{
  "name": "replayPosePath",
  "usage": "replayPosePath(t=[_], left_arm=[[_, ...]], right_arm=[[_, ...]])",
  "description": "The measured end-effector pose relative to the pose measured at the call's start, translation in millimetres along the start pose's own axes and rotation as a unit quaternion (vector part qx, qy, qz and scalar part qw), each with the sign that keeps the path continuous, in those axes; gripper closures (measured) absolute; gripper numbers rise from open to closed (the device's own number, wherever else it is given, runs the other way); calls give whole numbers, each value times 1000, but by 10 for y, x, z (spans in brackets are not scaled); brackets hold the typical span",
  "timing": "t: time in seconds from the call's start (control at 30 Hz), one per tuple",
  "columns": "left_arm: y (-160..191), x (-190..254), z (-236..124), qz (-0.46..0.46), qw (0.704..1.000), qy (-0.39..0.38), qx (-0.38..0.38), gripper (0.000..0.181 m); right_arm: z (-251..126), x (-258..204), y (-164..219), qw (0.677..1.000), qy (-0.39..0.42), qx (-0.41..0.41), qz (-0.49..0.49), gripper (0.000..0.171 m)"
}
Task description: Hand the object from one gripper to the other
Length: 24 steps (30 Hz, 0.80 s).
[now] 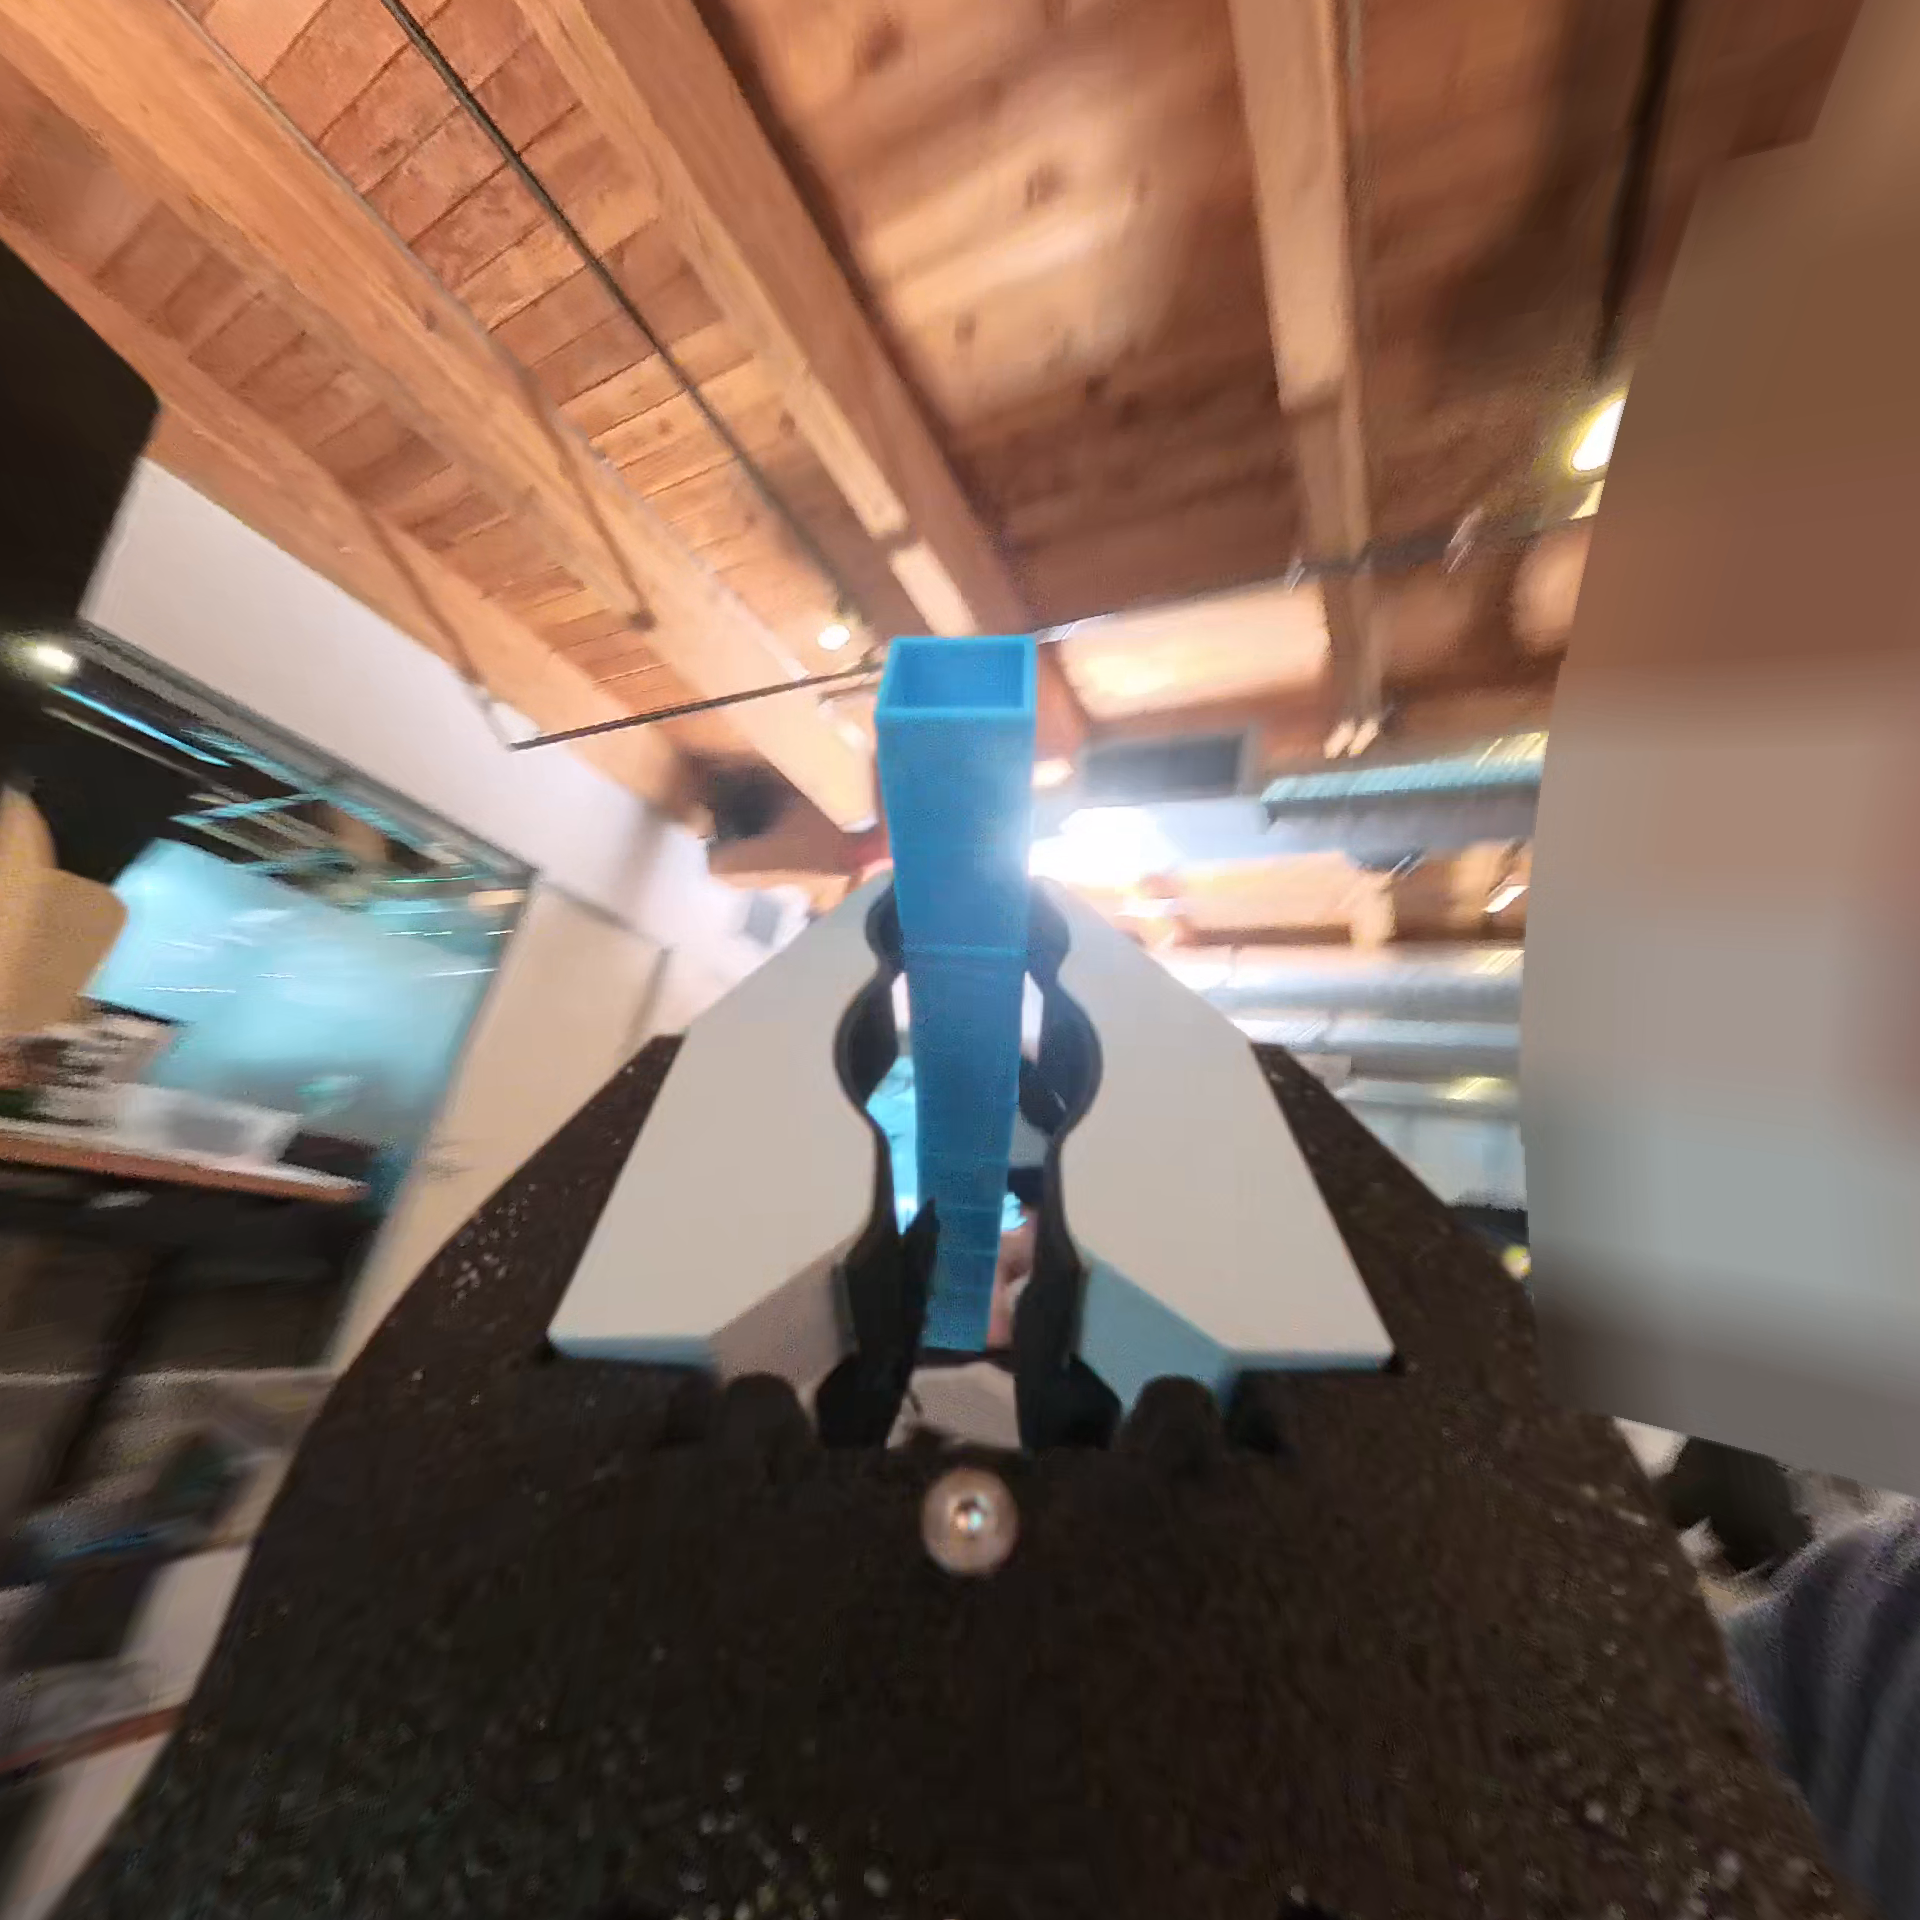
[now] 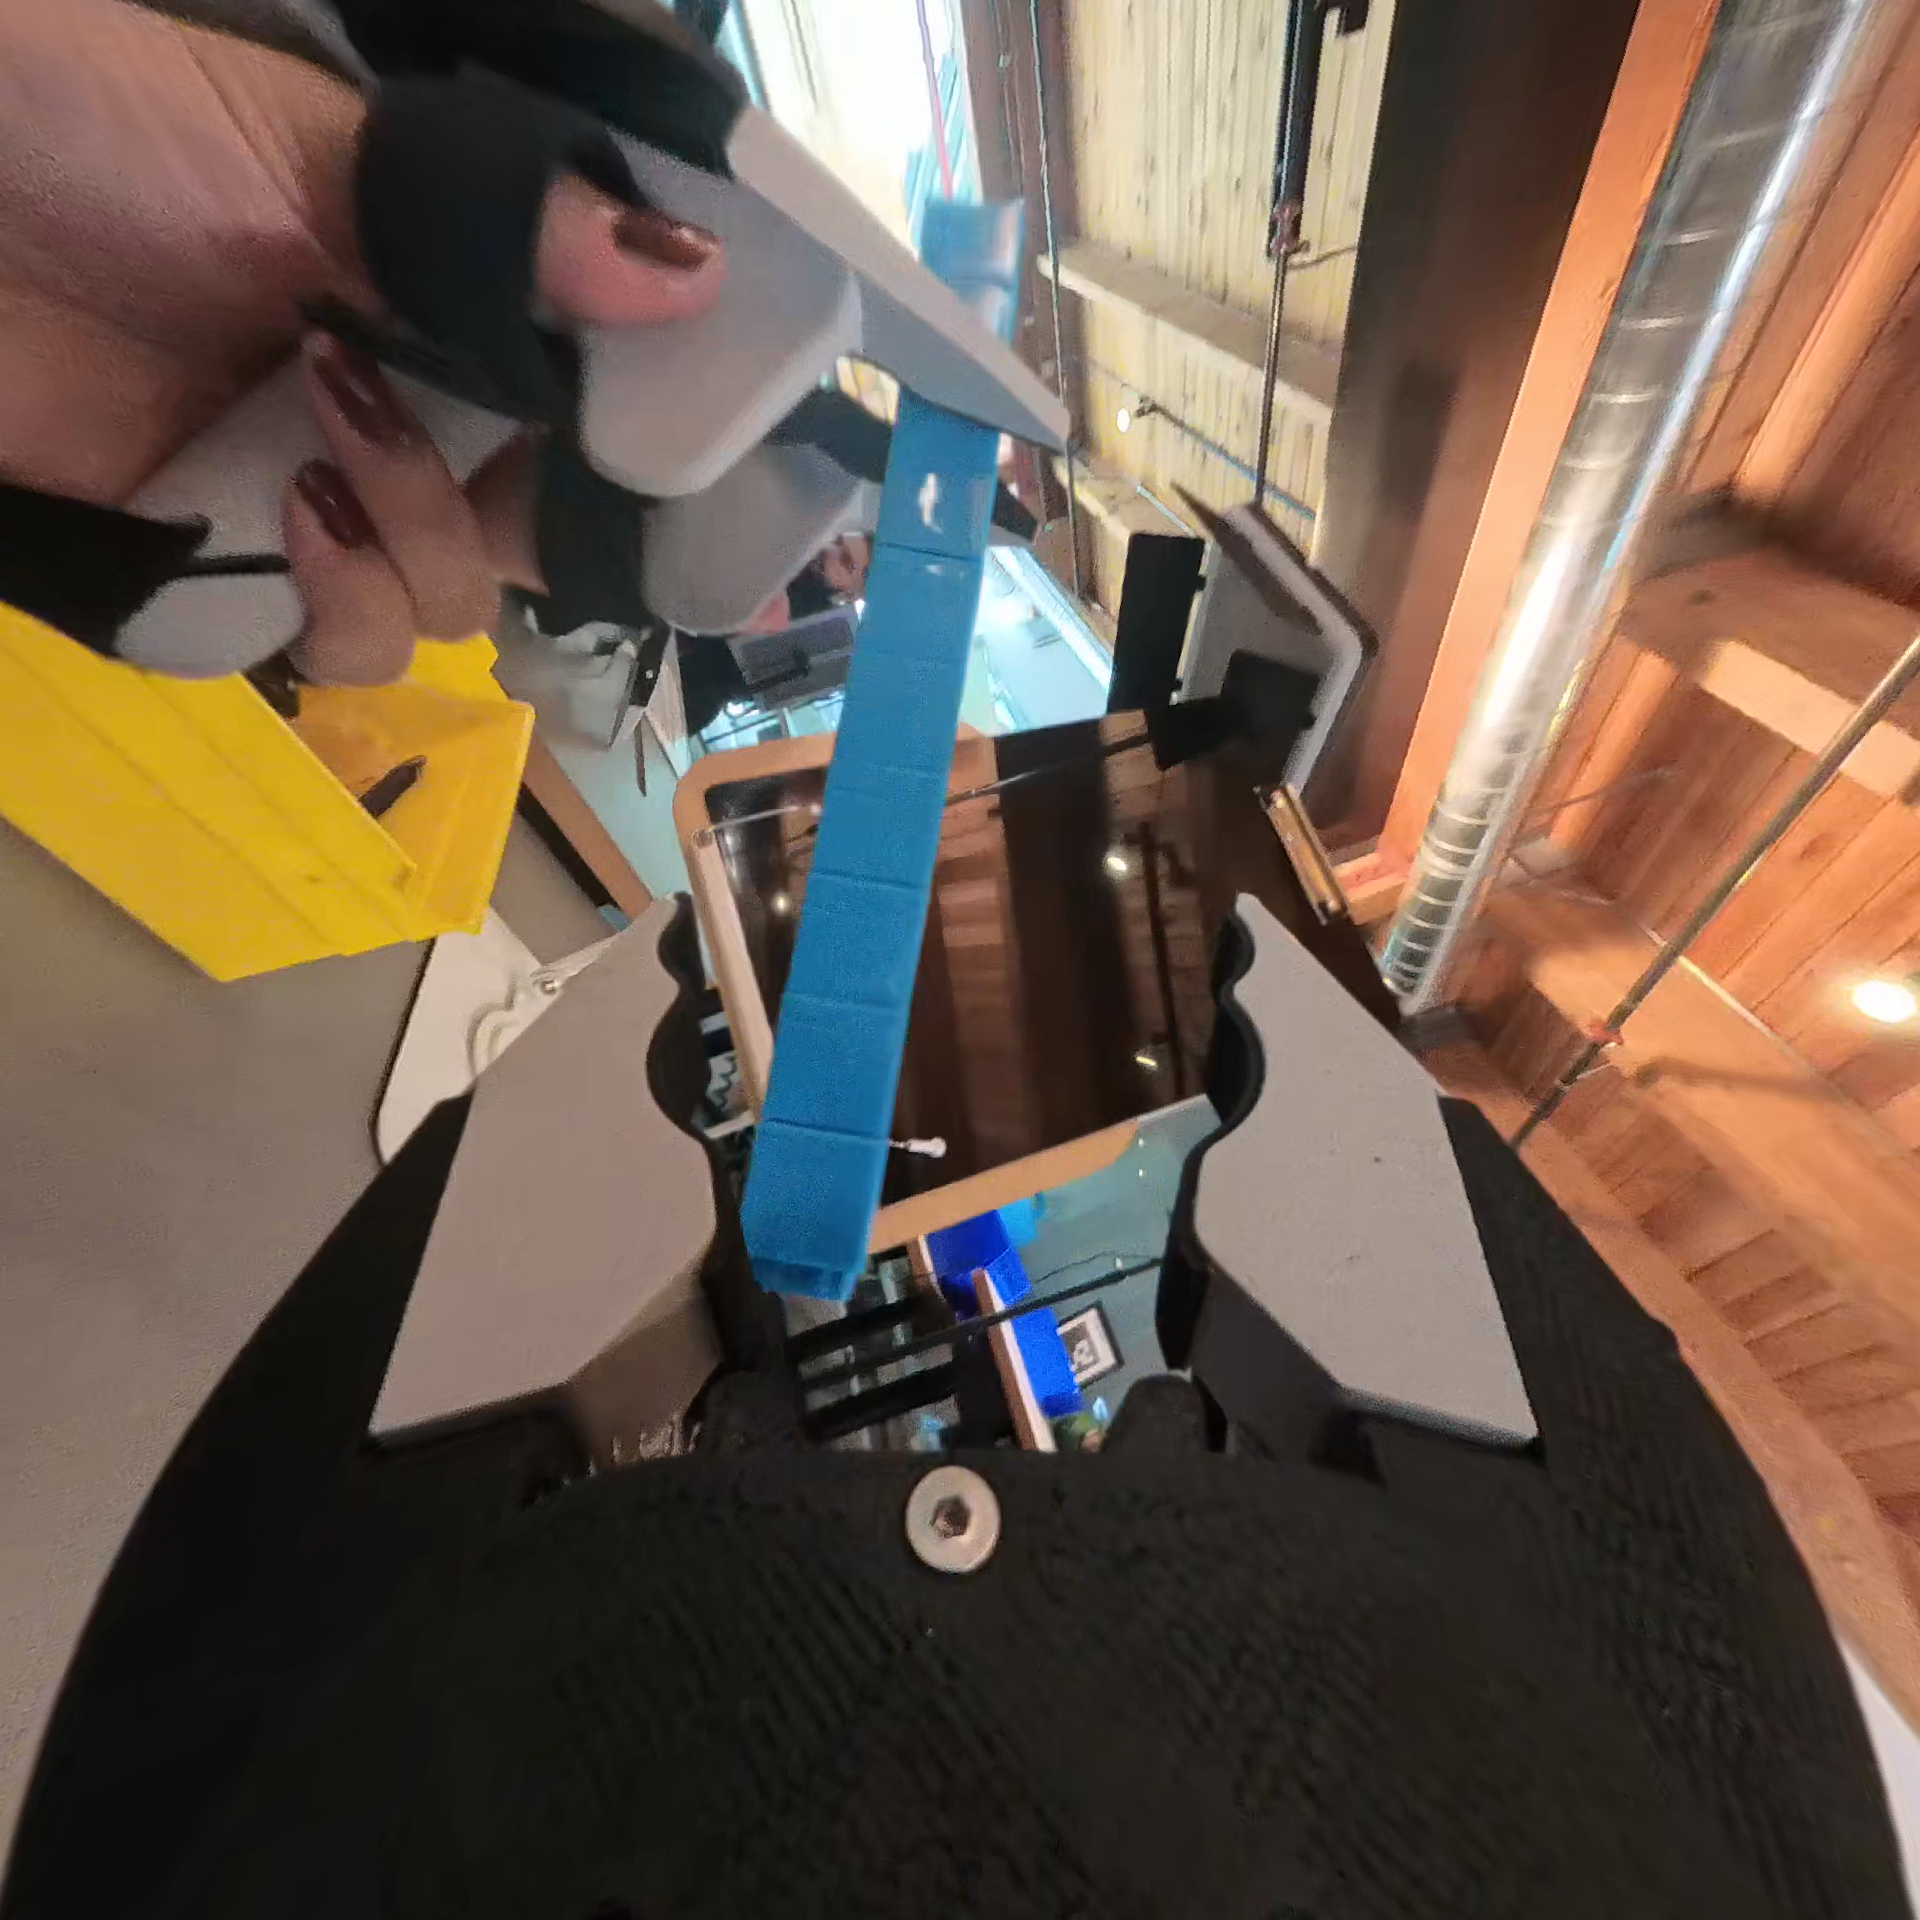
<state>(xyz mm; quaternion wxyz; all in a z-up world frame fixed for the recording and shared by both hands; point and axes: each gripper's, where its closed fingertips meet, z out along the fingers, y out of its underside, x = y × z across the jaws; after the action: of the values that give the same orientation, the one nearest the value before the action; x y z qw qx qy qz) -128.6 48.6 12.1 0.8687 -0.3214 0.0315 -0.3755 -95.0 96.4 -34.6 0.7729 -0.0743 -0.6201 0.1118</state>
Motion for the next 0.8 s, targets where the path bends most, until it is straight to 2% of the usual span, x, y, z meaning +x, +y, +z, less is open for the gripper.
replayPosePath(t=[0.1,0.2,0.33,0.4,0.47,0.57,0.6,0.67,0.73,0.77,0.8], left_arm=[[-111,-84,-38,-126,990,24,54,162],[-92,-116,-53,-211,974,49,69,162],[-61,-62,-50,-339,929,112,96,161],[11,-45,-32,-391,906,131,98,161],[135,-31,-2,-418,895,130,89,161],[226,-36,14,-453,877,134,91,162],[249,-57,8,-457,875,130,89,151],[325,-106,-5,-432,893,102,76,131],[385,-153,-36,-365,927,61,56,110],[430,-178,-48,-318,947,37,33,100],[493,-205,-61,-254,967,11,1,90]], right_arm=[[-18,9,-189,999,3,32,-3,75],[-65,55,-353,997,7,69,17,76],[-133,75,-551,993,3,114,40,87],[-179,84,-686,988,4,149,51,99],[-224,87,-818,981,0,183,70,115],[-237,23,-874,978,-25,191,77,141],[-232,7,-856,979,-36,184,80,149],[-225,24,-786,981,-46,165,94,151],[-222,112,-676,982,-36,145,117,153],[-221,167,-591,984,-27,126,125,149],[-220,223,-489,985,-19,103,135,153]])
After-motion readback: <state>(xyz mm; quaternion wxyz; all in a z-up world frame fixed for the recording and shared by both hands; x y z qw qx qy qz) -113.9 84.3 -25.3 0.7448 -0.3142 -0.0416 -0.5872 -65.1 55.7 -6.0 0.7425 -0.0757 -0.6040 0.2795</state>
